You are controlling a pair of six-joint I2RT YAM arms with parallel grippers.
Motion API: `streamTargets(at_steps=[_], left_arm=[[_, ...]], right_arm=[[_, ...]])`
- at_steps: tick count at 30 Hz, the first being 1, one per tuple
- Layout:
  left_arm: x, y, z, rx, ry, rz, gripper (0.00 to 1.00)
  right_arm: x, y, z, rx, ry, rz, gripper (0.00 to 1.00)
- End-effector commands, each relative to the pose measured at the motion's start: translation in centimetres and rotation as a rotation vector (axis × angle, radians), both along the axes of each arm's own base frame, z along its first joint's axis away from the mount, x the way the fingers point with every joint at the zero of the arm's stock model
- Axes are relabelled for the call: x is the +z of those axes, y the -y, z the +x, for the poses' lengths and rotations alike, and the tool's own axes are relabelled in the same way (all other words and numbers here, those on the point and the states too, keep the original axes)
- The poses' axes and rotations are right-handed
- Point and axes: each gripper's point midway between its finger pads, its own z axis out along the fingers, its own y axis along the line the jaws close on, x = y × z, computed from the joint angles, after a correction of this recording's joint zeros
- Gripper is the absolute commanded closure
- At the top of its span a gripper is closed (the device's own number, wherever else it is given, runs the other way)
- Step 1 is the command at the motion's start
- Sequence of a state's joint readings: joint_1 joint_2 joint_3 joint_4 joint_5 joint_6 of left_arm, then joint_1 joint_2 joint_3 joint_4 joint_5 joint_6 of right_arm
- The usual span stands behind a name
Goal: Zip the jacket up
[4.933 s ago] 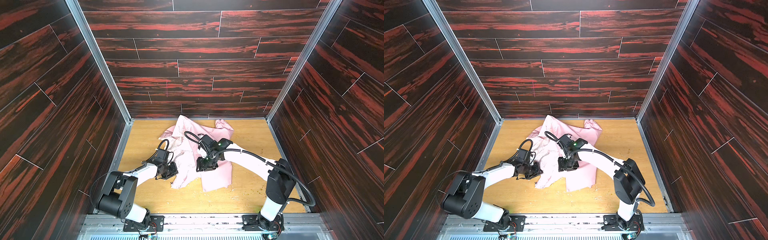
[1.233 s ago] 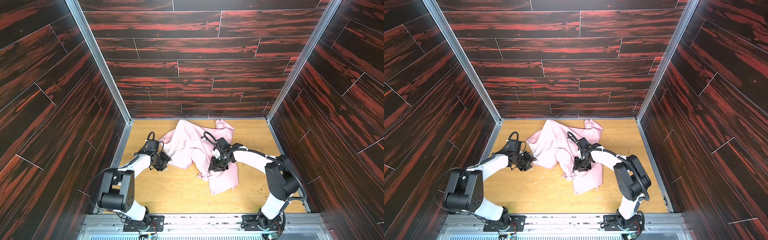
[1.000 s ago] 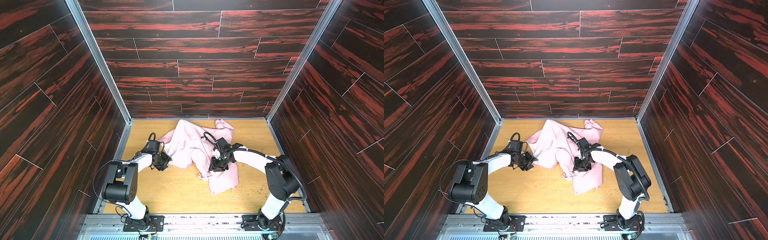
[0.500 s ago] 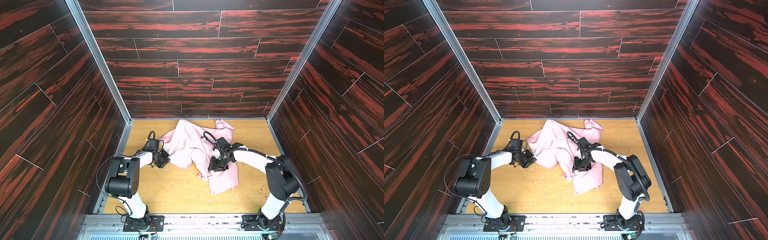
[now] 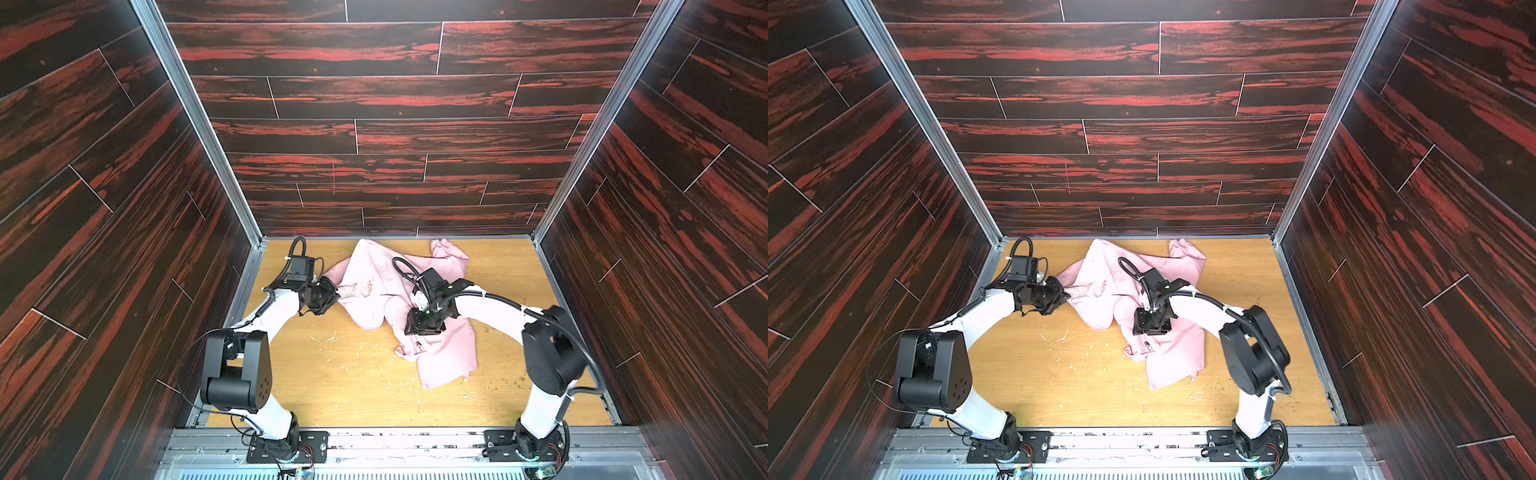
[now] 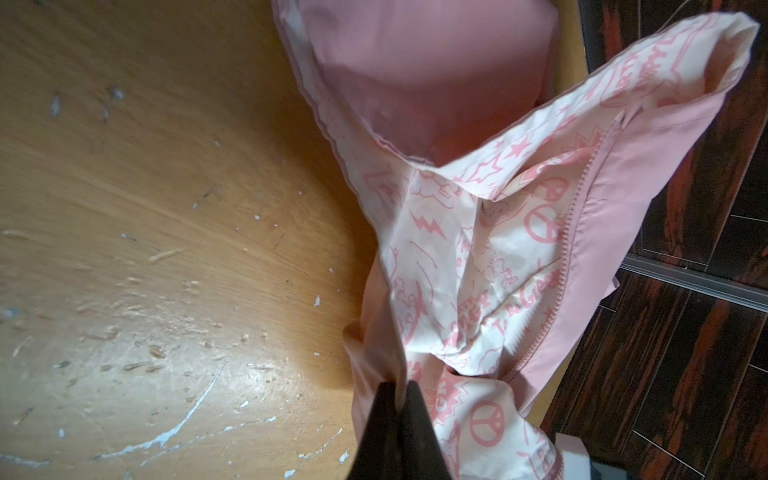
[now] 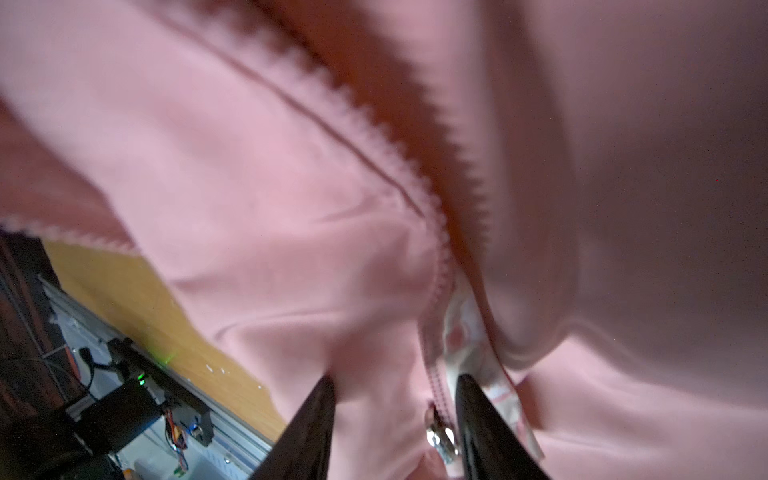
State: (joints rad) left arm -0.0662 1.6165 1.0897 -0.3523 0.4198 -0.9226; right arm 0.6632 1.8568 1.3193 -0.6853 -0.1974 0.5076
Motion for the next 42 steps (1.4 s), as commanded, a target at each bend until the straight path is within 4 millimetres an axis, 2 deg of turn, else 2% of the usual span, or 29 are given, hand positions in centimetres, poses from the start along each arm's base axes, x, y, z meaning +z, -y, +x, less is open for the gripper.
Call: streamTargets(at_steps=[1, 8, 12, 15, 17, 21, 26, 30, 34, 38, 42], left_arm=[[2.1, 0.0, -0.3, -0.014, 0.025, -0.003, 1.0], [3.5, 0.3, 0.4, -0.019, 0.049, -0.016, 1.0], [4.4, 0.4, 1.0, -0.027, 0.061, -0.018, 1.0], [5.3, 0.5, 1.5, -0.035, 0.076, -0.022, 1.0], [6.3, 0.5, 1.8, -0.039, 0.094, -0.02, 1.0], [8.4, 0.6, 2.4, -0.054, 0.125, -0.013, 1.0], [12.3, 0.3, 4.1, -0.041, 0.207, 0.011, 1.0], [15.6, 0.3, 5.8, -0.029, 0.276, 0.004, 1.0], [17.7, 0.2, 7.4, -0.014, 0.32, 0.002, 1.0], [18.7, -0.4, 8.3, 0.015, 0.326, 0.026, 1.0], [19.5, -1.0, 10.2, 0.041, 0.338, 0.039, 1.0]], right_arm=[[-2.4, 1.7, -0.5, -0.028, -0.058, -0.116, 0.55], [-4.2, 1.8, -0.7, -0.031, -0.08, -0.134, 0.61], [-4.5, 2.1, -0.8, -0.037, -0.075, -0.146, 0.74], [-3.6, 2.4, -0.5, -0.046, -0.048, -0.149, 0.85], [-2.3, 2.5, -0.2, -0.056, -0.021, -0.143, 0.91], [1.6, 2.2, 0.3, -0.063, 0.051, -0.087, 1.0], [7.7, 1.4, 0.4, -0.049, 0.141, 0.027, 1.0], [11.1, 0.6, -0.8, 0.013, 0.155, 0.115, 1.0], [13.7, 0.1, -2.2, 0.072, 0.163, 0.18, 1.0], [16.4, -0.9, -3.8, 0.13, 0.166, 0.27, 1.0], [18.8, -2.7, -6.3, 0.215, 0.138, 0.378, 1.0]])
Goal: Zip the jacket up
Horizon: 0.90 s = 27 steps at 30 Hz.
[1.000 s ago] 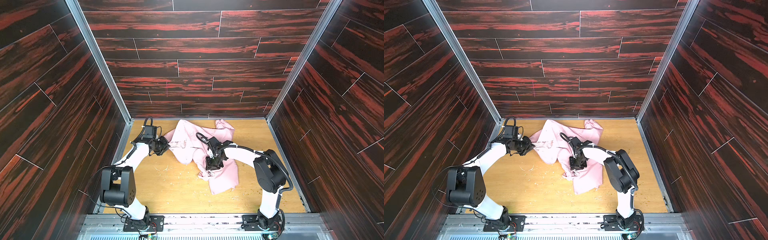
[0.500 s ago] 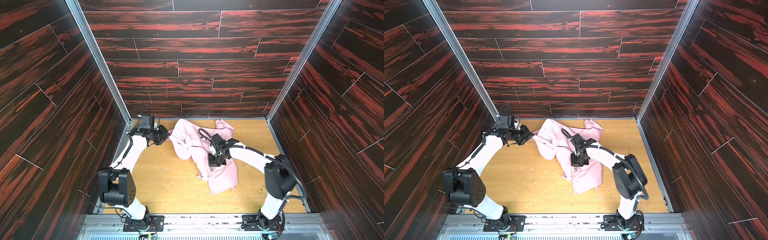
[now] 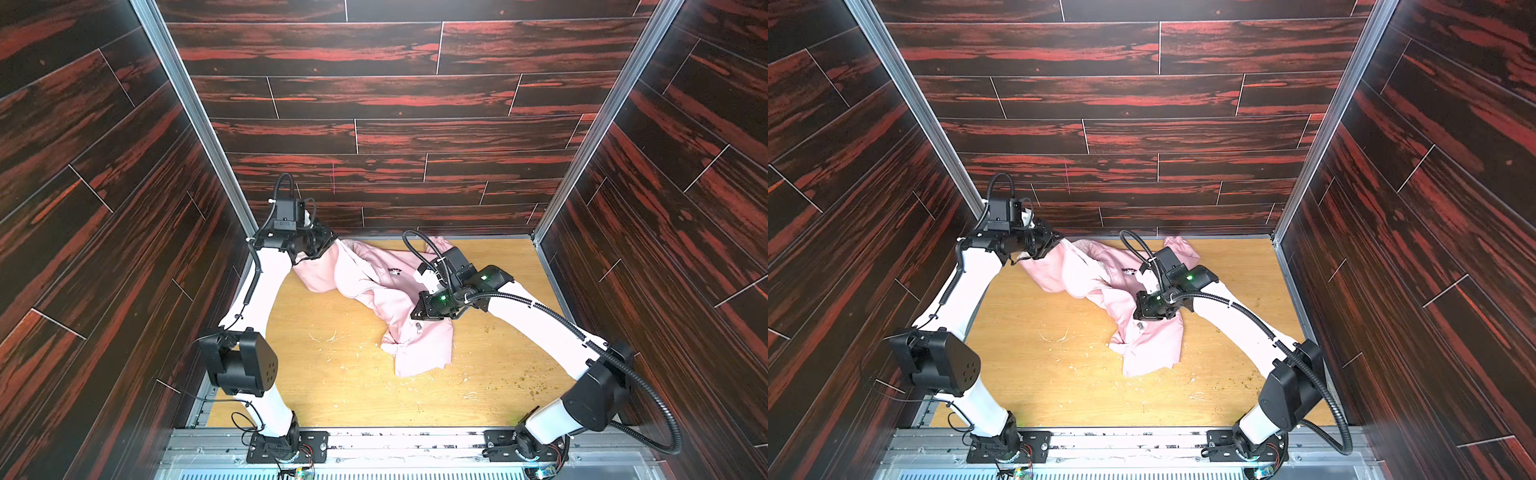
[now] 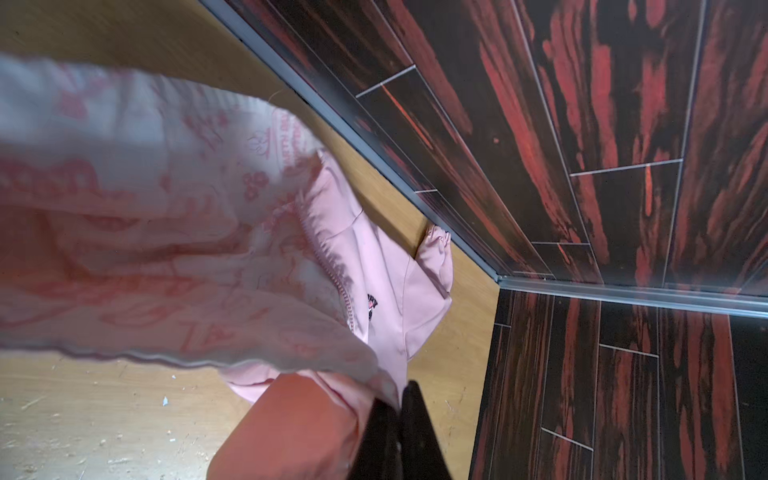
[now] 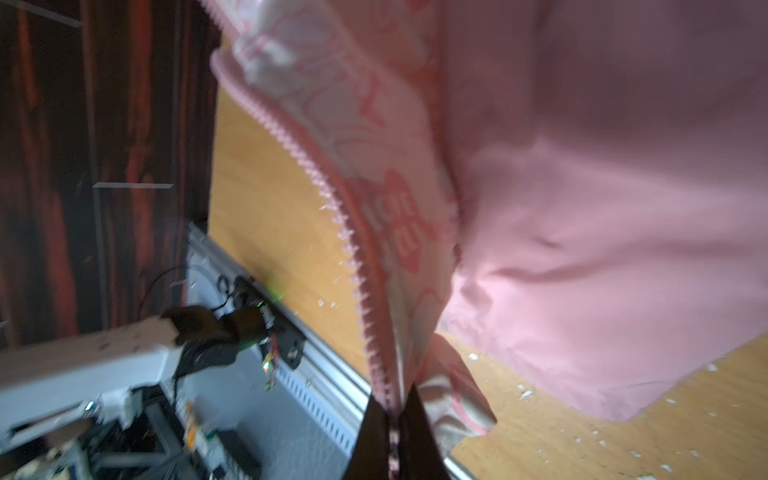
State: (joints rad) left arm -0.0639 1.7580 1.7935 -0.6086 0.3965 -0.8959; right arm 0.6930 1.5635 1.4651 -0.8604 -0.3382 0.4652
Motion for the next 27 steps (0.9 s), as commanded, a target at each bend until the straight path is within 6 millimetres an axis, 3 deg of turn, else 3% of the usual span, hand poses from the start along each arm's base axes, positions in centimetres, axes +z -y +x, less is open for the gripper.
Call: streamTargets(at_steps=[1, 7, 11, 18, 27], left_arm=[[1.4, -1.1, 1.6, 0.044, 0.023, 0.019, 1.0], [0.9, -1.5, 4.3, 0.062, 0.009, 0.047, 1.0], [-0.2, -1.6, 5.9, 0.069, -0.015, 0.065, 1.0], [-2.6, -1.4, 8.7, 0.07, -0.052, 0.073, 1.0], [-7.8, 1.9, 11.6, 0.025, -0.121, 0.09, 1.0]], right_arm=[[4.0, -1.5, -3.4, 0.124, -0.004, 0.121, 1.0], [6.6, -3.5, -7.1, 0.264, -0.011, 0.196, 1.0], [7.3, -4.3, -9.2, 0.334, -0.044, 0.242, 1.0], [4.4, -4.0, -10.5, 0.343, -0.103, 0.21, 1.0], [0.6, -3.6, -8.9, 0.232, -0.15, 0.194, 1.0]])
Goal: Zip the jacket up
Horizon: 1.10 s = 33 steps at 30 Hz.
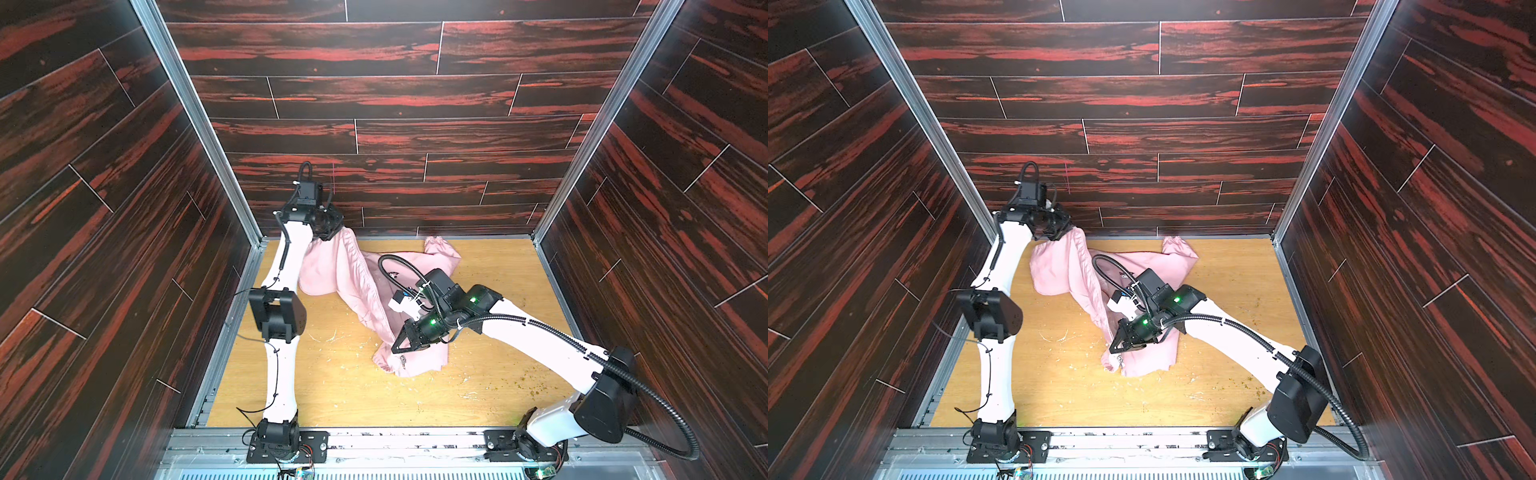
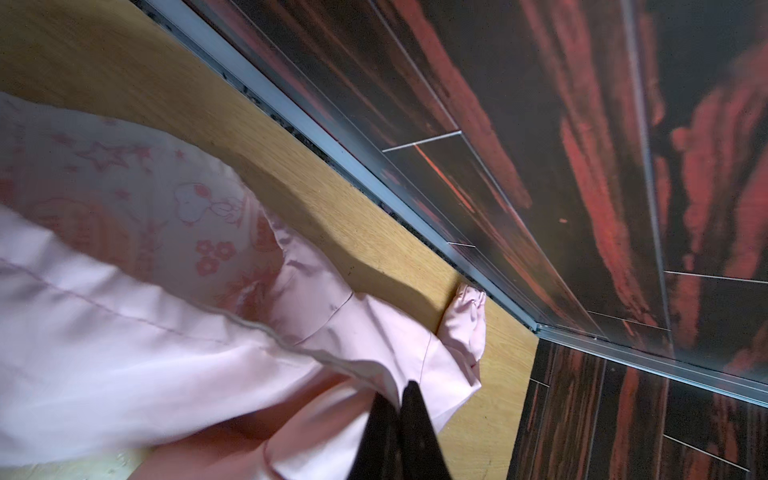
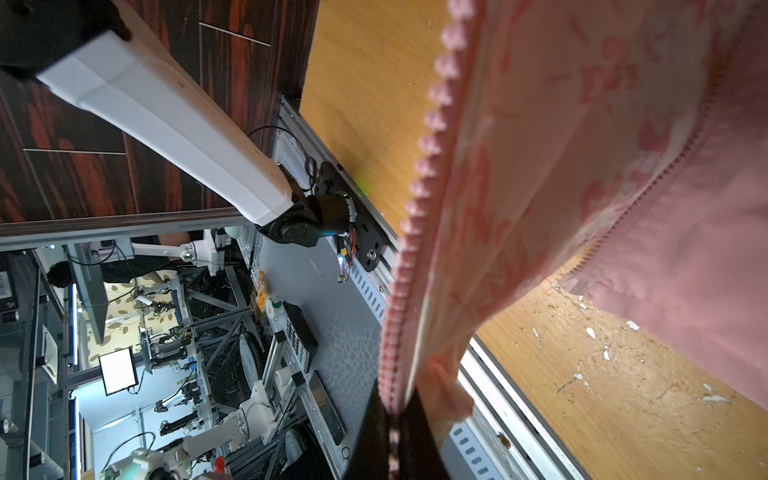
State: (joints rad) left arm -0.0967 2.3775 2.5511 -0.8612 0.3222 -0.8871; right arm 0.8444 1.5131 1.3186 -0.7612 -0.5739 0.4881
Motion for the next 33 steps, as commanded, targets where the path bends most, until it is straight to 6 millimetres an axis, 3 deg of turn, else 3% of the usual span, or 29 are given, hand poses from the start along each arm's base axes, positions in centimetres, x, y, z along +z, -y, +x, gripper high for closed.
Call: streamTargets(at_steps=[1, 7, 13, 20, 26, 33], left_arm=[[-1.7, 1.0, 0.6, 0.004, -0.02, 0.027, 1.0], [-5.9, 3.9, 2.1, -0.003, -0.048, 0.002, 1.0], [-9.3, 6.1, 3.6, 0.001, -0.056, -0.049, 1.0], [-12.3, 7.3, 4.6, 0.001, -0.068, -0.084, 1.0], [-13.0, 7.4, 5.6, 0.013, -0.045, -0.104, 1.0], [-11.9, 7.8, 5.7, -0.012, -0.022, -0.12, 0.97]], right_arm=[[0.8, 0.6, 0.3, -0.046, -0.017, 0.054, 1.0], [-1.7, 2.8, 2.6, -0.167, -0.115, 0.067, 1.0], [-6.1, 4.3, 2.0, -0.19, -0.207, -0.006, 1.0], [-10.1, 4.3, 1.5, -0.179, -0.303, -0.065, 1.0], [-12.3, 3.9, 1.0, -0.159, -0.341, -0.11, 1.0], [-13.4, 3.7, 1.5, -0.193, -0.344, -0.139, 1.0]])
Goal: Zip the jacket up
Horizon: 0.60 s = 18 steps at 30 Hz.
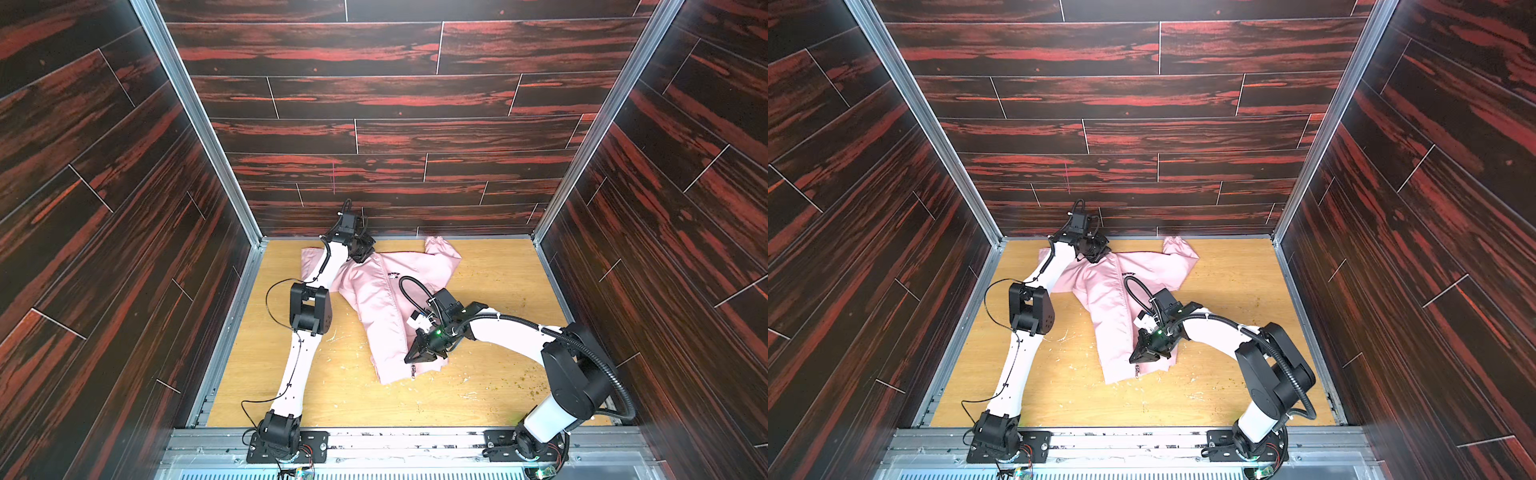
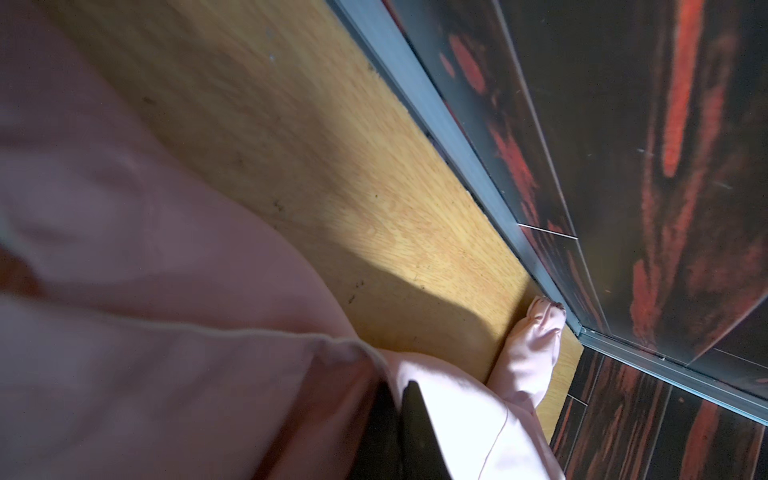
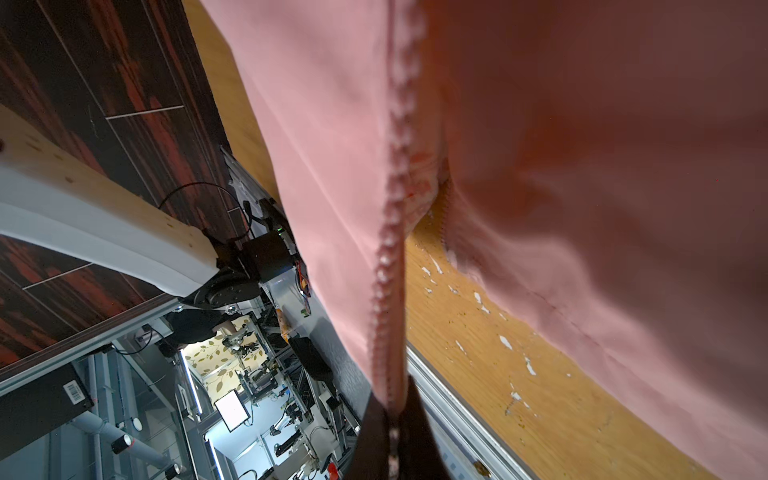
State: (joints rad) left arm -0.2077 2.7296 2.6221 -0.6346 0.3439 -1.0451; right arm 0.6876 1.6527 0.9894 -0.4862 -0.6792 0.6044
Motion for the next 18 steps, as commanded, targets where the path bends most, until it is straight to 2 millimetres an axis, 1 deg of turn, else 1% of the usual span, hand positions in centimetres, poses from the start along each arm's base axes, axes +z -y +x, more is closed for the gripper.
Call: streamTargets(at_steps=[1, 2, 4, 5, 6, 8, 10, 11, 14, 18], left_arm=[[3.8, -0.3, 1.4, 0.007, 0.107, -0.018, 0.92], [4.2, -0.3, 1.3, -0.002, 0.112, -0.014, 0.82], [5.2, -0.3, 0.9, -0.012, 0.124, 0.007, 0.61], [5.7, -0.6, 0.7, -0.012, 0.129, 0.023, 0.5], [6.3, -0.9, 0.4, -0.012, 0.135, 0.038, 0.43], [7.5, -1.2, 0.1, -0.011, 0.148, 0.057, 0.36], [8.6, -1.5, -0.4, -0.011, 0.156, 0.079, 0.29], [9.1, -1.8, -0.8, -0.011, 0.156, 0.092, 0.02], [10.6, -2.4, -1.9, -0.014, 0.152, 0.132, 0.01], [12.9, -3.5, -4.2, -0.019, 0.146, 0.184, 0.0]], right_arm=[[-1.4, 0.3, -0.7, -0.008, -0.055, -0.047, 1.0], [-1.4, 0.3, -0.5, -0.017, -0.046, -0.057, 1.0], [-1.5, 0.5, -0.2, -0.031, -0.041, -0.078, 0.95], [-1.5, 0.6, -0.2, -0.038, -0.04, -0.089, 0.9], [-1.5, 0.7, -0.1, -0.046, -0.034, -0.098, 0.85], [-1.5, 1.1, 0.0, -0.063, -0.019, -0.121, 0.76], [-1.1, 1.4, 0.3, -0.079, 0.002, -0.134, 0.63], [-0.9, 1.7, 0.4, -0.088, 0.017, -0.143, 0.57], [0.3, 2.4, 0.7, -0.113, 0.079, -0.157, 0.46], [2.3, 3.9, 1.5, -0.149, 0.183, -0.197, 0.37]])
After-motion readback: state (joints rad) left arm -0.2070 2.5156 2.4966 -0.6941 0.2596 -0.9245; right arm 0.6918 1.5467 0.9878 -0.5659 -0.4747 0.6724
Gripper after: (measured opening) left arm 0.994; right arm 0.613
